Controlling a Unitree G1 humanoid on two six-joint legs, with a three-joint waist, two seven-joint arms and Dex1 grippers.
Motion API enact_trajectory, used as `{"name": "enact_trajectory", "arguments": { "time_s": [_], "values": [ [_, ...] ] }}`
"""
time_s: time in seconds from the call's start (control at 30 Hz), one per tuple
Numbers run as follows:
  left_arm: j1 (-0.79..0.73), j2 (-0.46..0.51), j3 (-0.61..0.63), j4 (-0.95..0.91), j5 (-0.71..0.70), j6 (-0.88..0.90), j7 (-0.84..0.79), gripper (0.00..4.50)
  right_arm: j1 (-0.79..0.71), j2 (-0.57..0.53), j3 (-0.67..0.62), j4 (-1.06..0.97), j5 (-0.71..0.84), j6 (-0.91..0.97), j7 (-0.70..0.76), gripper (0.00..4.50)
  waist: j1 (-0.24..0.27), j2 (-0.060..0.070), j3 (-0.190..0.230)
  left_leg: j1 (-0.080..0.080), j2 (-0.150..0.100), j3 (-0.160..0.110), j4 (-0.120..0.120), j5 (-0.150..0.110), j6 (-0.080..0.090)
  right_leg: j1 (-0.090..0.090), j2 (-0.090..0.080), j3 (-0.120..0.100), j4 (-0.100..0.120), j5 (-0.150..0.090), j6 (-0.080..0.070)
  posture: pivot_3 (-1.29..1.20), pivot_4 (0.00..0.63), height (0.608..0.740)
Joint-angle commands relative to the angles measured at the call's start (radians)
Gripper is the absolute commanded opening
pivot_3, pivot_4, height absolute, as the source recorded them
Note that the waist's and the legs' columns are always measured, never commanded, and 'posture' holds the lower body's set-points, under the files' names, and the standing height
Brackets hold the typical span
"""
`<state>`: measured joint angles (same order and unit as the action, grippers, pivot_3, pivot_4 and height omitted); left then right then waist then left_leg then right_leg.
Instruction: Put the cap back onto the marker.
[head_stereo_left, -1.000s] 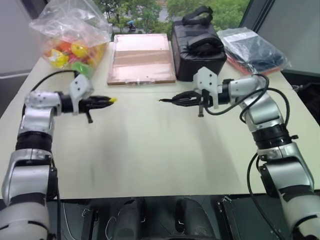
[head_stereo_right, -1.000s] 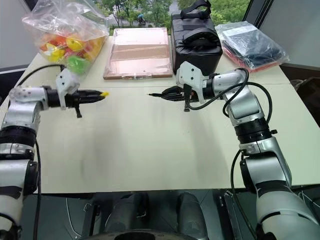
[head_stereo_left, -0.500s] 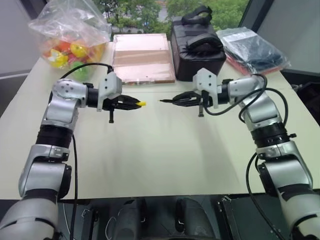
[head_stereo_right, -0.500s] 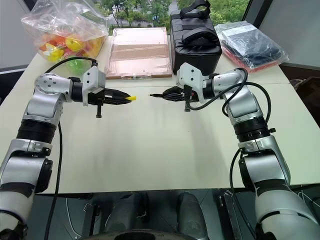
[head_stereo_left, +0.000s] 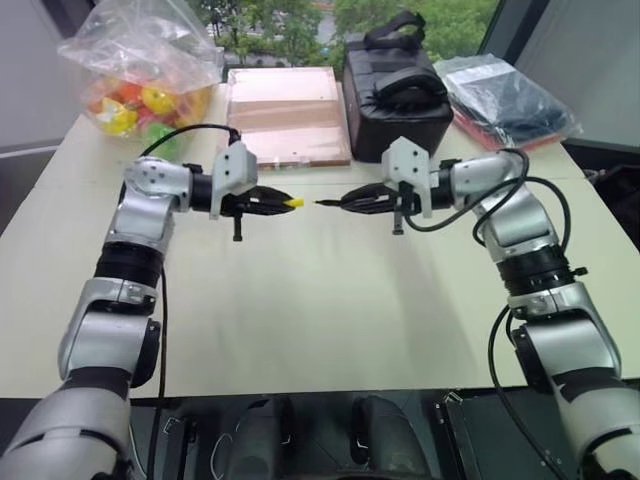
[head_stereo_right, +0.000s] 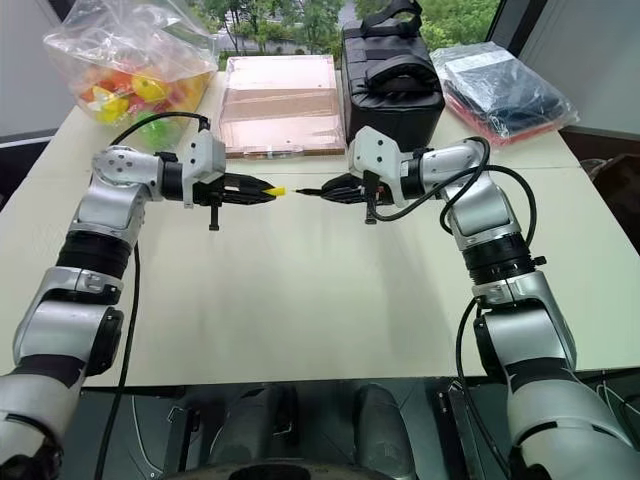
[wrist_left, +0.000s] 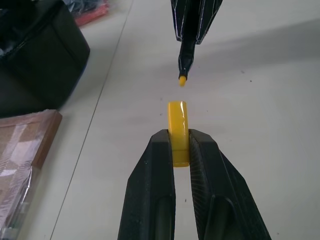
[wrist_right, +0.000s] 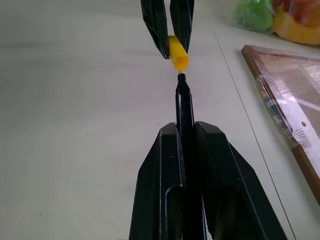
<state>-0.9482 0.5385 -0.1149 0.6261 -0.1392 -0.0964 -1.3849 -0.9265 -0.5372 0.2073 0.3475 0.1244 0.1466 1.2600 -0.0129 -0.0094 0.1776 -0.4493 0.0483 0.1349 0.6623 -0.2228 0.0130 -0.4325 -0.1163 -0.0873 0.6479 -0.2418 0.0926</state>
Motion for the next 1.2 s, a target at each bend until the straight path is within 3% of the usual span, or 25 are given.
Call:
{"name": "enact_trajectory", "arguments": {
  "time_s": [0.03, 1.2],
  "values": [
    [-0.026, -0.010, 0.000, -0.006, 0.003, -0.013, 0.014, 0.04, -0.024, 0.010, -0.011, -0.049, 0.011, 0.002, -0.010, 0.00, 0.000, 0.000, 0.000, 0.000, 0.000, 0.000, 0.000, 0.000, 0.000, 0.000, 0.000, 0.000, 0.000, 0.000, 0.000, 0.00, 0.150, 0.740],
    [0.000, -0.005, 0.002, -0.086, -0.021, 0.034, 0.002, 0.04, -0.019, 0.030, 0.008, -0.014, -0.003, -0.019, -0.011, 0.00, 0.000, 0.000, 0.000, 0.000, 0.000, 0.000, 0.000, 0.000, 0.000, 0.000, 0.000, 0.000, 0.000, 0.000, 0.000, 0.00, 0.150, 0.740]
  ]
}}
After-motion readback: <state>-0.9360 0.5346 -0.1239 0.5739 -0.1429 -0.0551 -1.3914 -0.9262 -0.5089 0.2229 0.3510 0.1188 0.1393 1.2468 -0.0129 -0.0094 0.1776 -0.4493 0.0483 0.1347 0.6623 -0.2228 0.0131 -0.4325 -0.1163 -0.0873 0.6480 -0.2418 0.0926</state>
